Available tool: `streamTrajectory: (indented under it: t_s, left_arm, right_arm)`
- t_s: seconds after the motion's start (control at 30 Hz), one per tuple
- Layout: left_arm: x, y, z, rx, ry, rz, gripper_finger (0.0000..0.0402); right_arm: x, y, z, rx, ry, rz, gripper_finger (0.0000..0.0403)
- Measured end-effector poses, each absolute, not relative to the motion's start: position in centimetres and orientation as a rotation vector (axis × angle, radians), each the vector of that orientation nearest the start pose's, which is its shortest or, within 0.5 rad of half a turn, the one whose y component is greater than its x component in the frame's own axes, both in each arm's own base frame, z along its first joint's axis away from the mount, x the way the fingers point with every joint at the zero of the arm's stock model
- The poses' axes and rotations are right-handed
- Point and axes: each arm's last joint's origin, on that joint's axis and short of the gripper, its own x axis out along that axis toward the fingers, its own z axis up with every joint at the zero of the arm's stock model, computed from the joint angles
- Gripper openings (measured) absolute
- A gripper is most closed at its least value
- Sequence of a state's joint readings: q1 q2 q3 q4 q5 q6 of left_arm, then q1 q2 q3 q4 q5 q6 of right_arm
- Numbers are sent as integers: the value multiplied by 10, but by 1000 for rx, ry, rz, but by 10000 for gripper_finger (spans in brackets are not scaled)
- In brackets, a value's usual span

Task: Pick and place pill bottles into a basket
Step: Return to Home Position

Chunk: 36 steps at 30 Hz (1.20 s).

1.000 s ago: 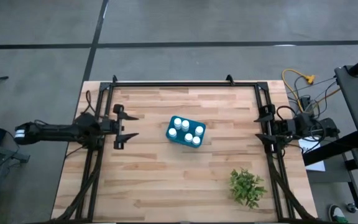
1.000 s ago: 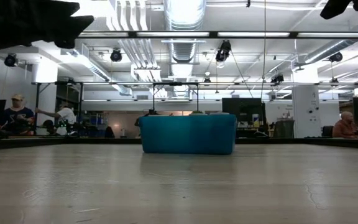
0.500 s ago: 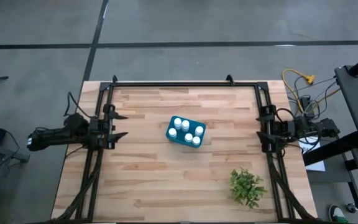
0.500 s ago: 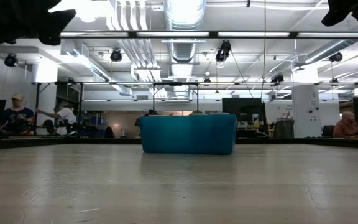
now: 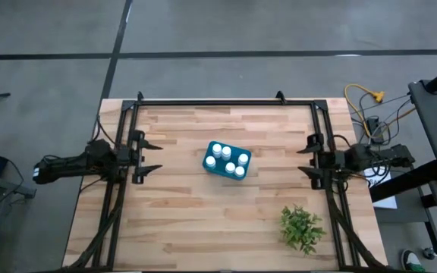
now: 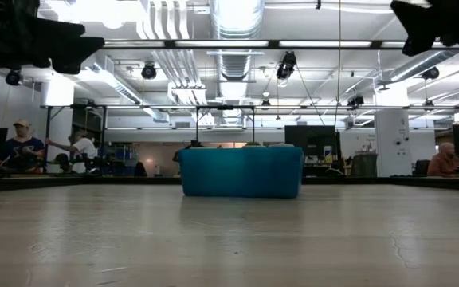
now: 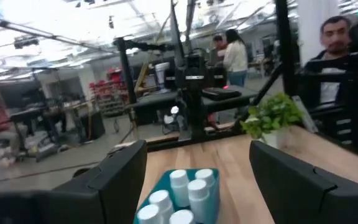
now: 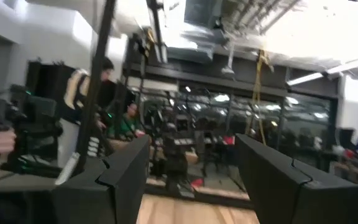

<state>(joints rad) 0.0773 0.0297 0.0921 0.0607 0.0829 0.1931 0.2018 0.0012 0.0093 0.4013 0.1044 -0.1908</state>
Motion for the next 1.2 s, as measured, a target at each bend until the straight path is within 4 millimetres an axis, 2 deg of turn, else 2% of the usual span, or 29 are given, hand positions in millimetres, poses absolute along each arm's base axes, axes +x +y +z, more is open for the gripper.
streamTrajectory:
  t_s: [0.13, 0.23, 0.37, 0.53, 0.6, 0.87, 1.2]
  left_arm:
    - [94, 5, 197, 212, -109, 22, 259]
    - [94, 5, 196, 235, -107, 23, 231]
    - [93, 5, 192, 257, -66, 17, 161]
    - [94, 5, 186, 306, -8, 5, 45]
    - [94, 5, 185, 326, 4, -1, 12]
    - [94, 5, 182, 351, 38, -10, 2]
    - [94, 5, 182, 344, 36, -5, 3]
  right_arm:
    - [90, 13, 200, -129, -363, -2, 215]
    - [90, 13, 198, -131, -336, -14, 186]
    - [92, 14, 192, -158, -273, -10, 122]
    - [94, 14, 186, -178, -200, -2, 34]
    - [94, 14, 184, -183, -179, 1, 15]
    - [93, 15, 182, -194, -81, 45, 8]
    - [94, 15, 183, -135, -146, 33, 8]
